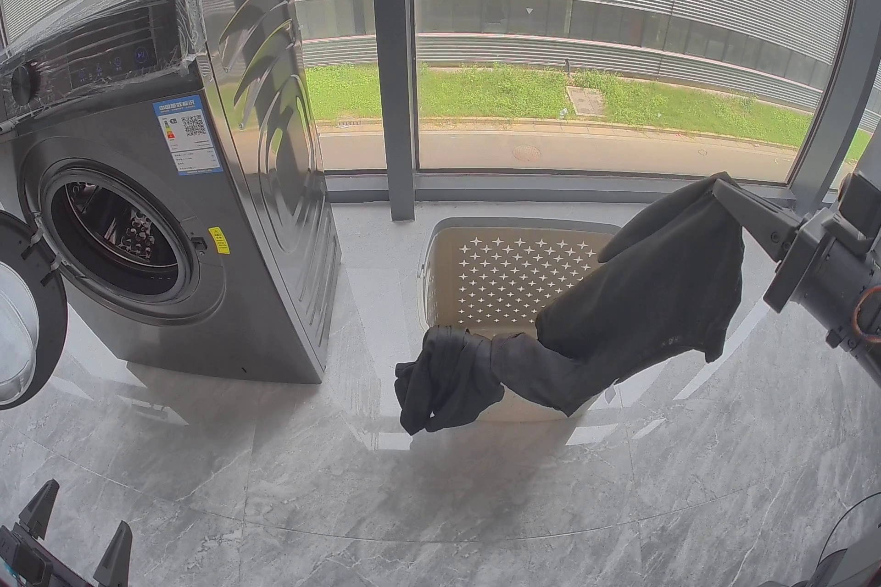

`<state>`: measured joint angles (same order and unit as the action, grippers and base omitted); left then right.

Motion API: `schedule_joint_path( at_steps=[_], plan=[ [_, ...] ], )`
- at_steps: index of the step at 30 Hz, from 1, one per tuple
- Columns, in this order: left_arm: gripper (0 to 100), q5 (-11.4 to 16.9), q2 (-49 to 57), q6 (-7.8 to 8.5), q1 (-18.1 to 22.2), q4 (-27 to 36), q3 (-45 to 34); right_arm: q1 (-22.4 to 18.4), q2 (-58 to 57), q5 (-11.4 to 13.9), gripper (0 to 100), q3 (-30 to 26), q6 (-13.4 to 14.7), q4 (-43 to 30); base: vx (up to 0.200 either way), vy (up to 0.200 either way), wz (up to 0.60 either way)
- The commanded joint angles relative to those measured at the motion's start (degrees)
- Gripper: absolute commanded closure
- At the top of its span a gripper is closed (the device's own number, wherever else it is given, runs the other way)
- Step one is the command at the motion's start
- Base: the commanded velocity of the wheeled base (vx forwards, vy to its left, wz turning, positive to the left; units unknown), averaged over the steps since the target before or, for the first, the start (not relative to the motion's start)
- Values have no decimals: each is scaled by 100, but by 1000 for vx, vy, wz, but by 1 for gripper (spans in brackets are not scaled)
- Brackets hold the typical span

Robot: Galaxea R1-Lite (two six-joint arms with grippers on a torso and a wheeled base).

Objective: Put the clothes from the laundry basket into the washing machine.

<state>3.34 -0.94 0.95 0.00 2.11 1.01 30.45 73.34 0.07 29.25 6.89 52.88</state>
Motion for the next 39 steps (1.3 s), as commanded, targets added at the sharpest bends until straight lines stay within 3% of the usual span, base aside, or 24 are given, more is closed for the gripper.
schedule_joint_path(
  at_steps=[1, 6, 10, 16, 39],
  plan=[
    [0, 0, 94, 2, 0, 0, -101, 40, 40, -16, 100, -77, -12, 3, 0, 200, 0],
    [0, 0, 94, 2, 0, 0, -101, 31, 67, -104, 100, -147, -21, -41, 0, 200, 0],
    [0, 0, 94, 2, 0, 0, -101, 57, 14, -482, 100, -147, -38, -525, 0, 200, 0],
    [0, 0, 94, 2, 0, 0, -101, 57, -13, -728, 100, -138, -38, -1017, 0, 200, 0],
    [0, 0, 94, 2, 0, 0, -101, 356, -13, -746, 100, -165, -30, -1017, 0, 200, 0]
  ],
)
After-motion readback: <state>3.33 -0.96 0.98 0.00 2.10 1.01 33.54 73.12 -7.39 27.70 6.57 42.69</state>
